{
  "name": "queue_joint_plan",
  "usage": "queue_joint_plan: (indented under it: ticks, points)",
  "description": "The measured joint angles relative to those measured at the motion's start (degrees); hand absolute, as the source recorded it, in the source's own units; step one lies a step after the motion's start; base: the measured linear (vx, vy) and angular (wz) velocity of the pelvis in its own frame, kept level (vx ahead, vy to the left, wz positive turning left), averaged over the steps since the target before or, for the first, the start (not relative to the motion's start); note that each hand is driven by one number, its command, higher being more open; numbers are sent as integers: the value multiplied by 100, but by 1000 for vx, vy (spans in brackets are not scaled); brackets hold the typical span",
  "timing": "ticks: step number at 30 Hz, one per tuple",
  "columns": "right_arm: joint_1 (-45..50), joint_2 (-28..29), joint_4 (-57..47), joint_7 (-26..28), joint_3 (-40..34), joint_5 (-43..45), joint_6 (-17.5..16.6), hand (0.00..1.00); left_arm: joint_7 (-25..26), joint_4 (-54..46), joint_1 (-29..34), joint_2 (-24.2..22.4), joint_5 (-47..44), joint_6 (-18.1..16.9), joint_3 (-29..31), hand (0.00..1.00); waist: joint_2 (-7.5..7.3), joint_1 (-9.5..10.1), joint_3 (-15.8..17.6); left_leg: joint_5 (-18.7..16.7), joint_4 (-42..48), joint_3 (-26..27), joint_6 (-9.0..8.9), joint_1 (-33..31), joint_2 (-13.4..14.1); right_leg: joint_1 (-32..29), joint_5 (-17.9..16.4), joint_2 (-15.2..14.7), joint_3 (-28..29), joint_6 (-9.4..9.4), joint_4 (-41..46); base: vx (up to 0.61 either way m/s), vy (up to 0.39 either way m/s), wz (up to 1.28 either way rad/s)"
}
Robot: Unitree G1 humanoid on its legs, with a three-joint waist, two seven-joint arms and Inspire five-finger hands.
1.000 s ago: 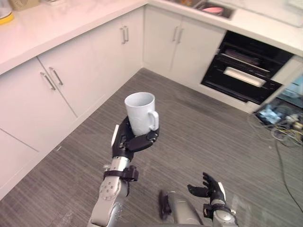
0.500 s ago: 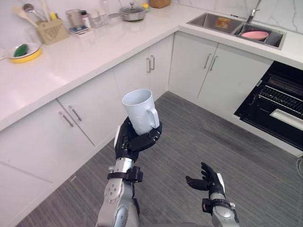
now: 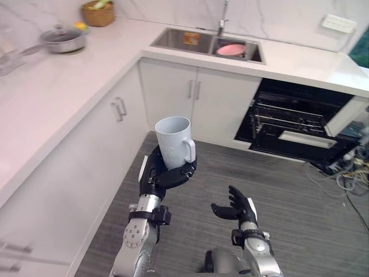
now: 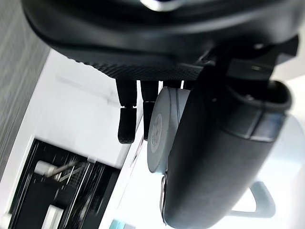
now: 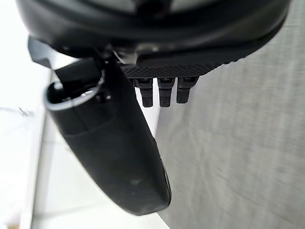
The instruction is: Walk over to the sink, pick up the cup, carry it to the dishwasher, place the cup inside the dishwasher, then close the dishwasher door
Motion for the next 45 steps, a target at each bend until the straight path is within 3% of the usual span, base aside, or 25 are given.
queue_joint_plan:
  ticks: [1, 2, 5, 6, 7, 9, 10, 13, 15, 16, 18, 19, 20, 22, 24, 26, 29, 30, 33, 35, 36, 38, 40, 43, 45]
  points:
    - [-41, -51, 0, -7, 27, -10, -1, 90, 0, 100, -22, -10, 78, -4, 6, 30, -80, -70, -66, -45, -188, 73, -115, 218, -96, -37, 671, 145, -161, -172, -744, 539, 38, -12]
    - [-1, -155, 1, -11, 33, -36, 0, 90, -4, 309, -38, -40, 88, -5, -2, 30, 22, -213, -116, -85, -331, -21, -204, 420, -145, 44, 1378, 222, -81, -488, -783, 574, 40, -15]
    - [41, -332, -137, -24, 12, -100, 42, 90, -7, 702, -111, -225, 87, 62, 30, 30, 403, -261, -152, 54, 42, -307, -516, 477, 195, 124, 1192, 480, -78, -576, -504, 644, -10, -30]
    - [249, -316, -369, -24, -52, -108, 49, 90, 0, 887, -145, -311, 89, 139, 37, 30, 459, -264, -111, 323, 1014, -582, -643, 296, 437, 482, 1148, 616, -88, -625, -578, 559, -79, -26]
    - [545, -261, -780, -48, -73, -105, 57, 90, -2, 937, -51, -385, 89, 168, 43, 30, 450, -238, -100, 992, 2436, -872, -585, -64, 721, 1047, 1065, 757, 11, -620, -895, 546, -58, -30]
    - [833, -190, -1517, -149, -77, -95, -8, 90, -27, 801, 104, -463, 96, 162, 35, 30, 490, -93, -112, 1055, 4450, -1159, -535, -899, 1101, 1820, 1010, 998, 341, -617, -1421, 402, 16, -74]
    - [832, -176, -1662, -180, -77, -90, -53, 90, -28, 737, 128, -456, 97, 161, 34, 30, 482, -73, -112, 991, 4741, -1214, -489, -1166, 1122, 1982, 985, 1031, 439, -599, -1561, 464, 81, -98]
    - [688, -166, -2000, -227, -101, 69, -285, 90, -85, 666, 144, -449, 201, 83, 46, 30, 439, 83, -98, 551, 4365, -1361, -196, -2171, 1054, 2498, 622, 1012, 976, -397, -2005, 377, 135, -89]
    - [560, -159, -1900, -225, -100, 137, -280, 90, -85, 729, 157, -421, 206, 90, 51, 30, 383, 97, -59, 397, 3160, -1647, -73, -2381, 662, 2674, 447, 832, 1277, -287, -1995, 303, 232, -74]
    - [553, -202, -1892, -217, -101, 210, -287, 90, -83, 731, 204, -419, 213, 90, 58, 30, 370, 117, -55, 456, 1778, -2051, -154, -2363, 257, 2720, 280, 661, 1553, -162, -1959, 303, 286, -83]
    - [497, -277, -1803, -218, -100, 331, -287, 90, -68, 720, 204, -422, 274, 88, 84, 30, 414, 147, -64, 720, 518, -2512, -240, -2317, 26, 2736, 136, 576, 1820, 3, -1904, 332, 322, -80]
    - [486, -310, -1739, -217, -101, 375, -285, 90, -62, 714, 203, -417, 315, 87, 125, 30, 432, 180, -58, 1326, -16, -2674, -379, -2205, 11, 2762, 17, 554, 2040, 194, -1809, 399, 382, -89]
    - [486, -300, -1733, -218, -91, 517, -280, 90, -20, 714, 219, -371, 314, 88, 166, 30, 421, 203, -81, 1977, -57, -2657, -237, -2068, -78, 2810, -74, 489, 2260, 321, -1774, 408, 396, -85]
    - [485, -174, -1867, -187, -34, 596, -283, 90, 31, 713, 186, -236, 313, 89, 277, 30, 175, 127, -114, 1586, 426, -2385, -27, -2189, -276, 2810, -122, 178, 2462, 452, -1713, 387, 374, -56]
    - [462, -181, -2076, -149, 41, 766, -323, 90, 62, 713, 181, -196, 316, 90, 265, 30, 164, 117, -114, 1148, 755, -2067, 137, -2169, -360, 2590, -113, 9, 2635, 559, -1181, 370, 376, -64]
    - [223, -123, -2102, -30, 199, 810, -347, 90, 109, 709, 175, -128, 320, 90, 262, 30, 140, 181, -98, 877, 600, -1556, 339, -1679, -503, 1805, -22, -323, 2493, 1096, 519, 327, 322, -91]
    - [57, -84, -2142, 63, 474, 809, -349, 90, 143, 701, 176, -54, 349, 85, 213, 30, 172, 144, -68, 777, 146, -1269, 425, -963, -549, 1260, -172, -482, 1929, 831, 1692, 264, 177, -64]
    - [12, -80, -2362, 186, 652, 810, -398, 90, 170, 683, 153, -32, 435, 8, 163, 30, 179, 134, -72, 740, -152, -1114, 400, -633, -498, 868, -320, -419, 1404, 572, 1708, 206, 65, -50]
    - [-289, -93, -2562, 338, 791, 952, -561, 90, 213, 693, 112, -17, 437, -16, 178, 30, 194, 95, -65, 687, -398, -822, 292, -405, -364, 357, -330, -269, 470, 288, 649, 218, 7, -51]
    - [-405, -127, -2615, 426, 812, 1046, -635, 90, 217, 727, 102, 3, 436, -16, 257, 30, 144, 29, -89, 608, -464, -748, 156, -298, -348, 330, 275, -31, 90, 22, -549, 336, -59, -32]
    - [-359, -197, -2711, 447, 810, 1116, -662, 90, 214, 814, 74, -9, 442, -25, 276, 30, 105, -17, -82, 449, -439, -795, -14, -164, -429, 484, 1137, 104, 212, -348, -1037, 361, -53, -16]
    - [-245, -475, -2740, 501, 791, 1259, -676, 90, 221, 1085, 20, -226, 477, -5, 288, 30, 446, 16, -131, 376, -392, -927, -76, -41, -109, 770, 1148, 432, 190, -388, -1324, 325, -48, -22]
    - [-121, -580, -2746, 552, 708, 1363, -676, 90, 214, 1199, -97, -215, 546, -4, 281, 30, 489, 12, -118, 337, 98, -1047, -141, -121, 80, 1029, 1037, 586, 125, -451, -1487, 328, -96, -2]
    - [145, -626, -3045, 536, 665, 1593, -662, 90, 212, 1281, -165, -281, 545, 0, 289, 30, 584, 7, -28, 462, 2289, -1406, -304, -715, 528, 1828, 944, 812, 118, -511, -1975, 296, -64, -3]
    - [212, -618, -3432, 554, 701, 1666, -685, 90, 213, 1276, -175, -316, 545, -23, 293, 30, 601, 55, -41, 328, 2900, -1552, -295, -1182, 563, 2043, 917, 815, 245, -512, -2151, 235, 6, -34]
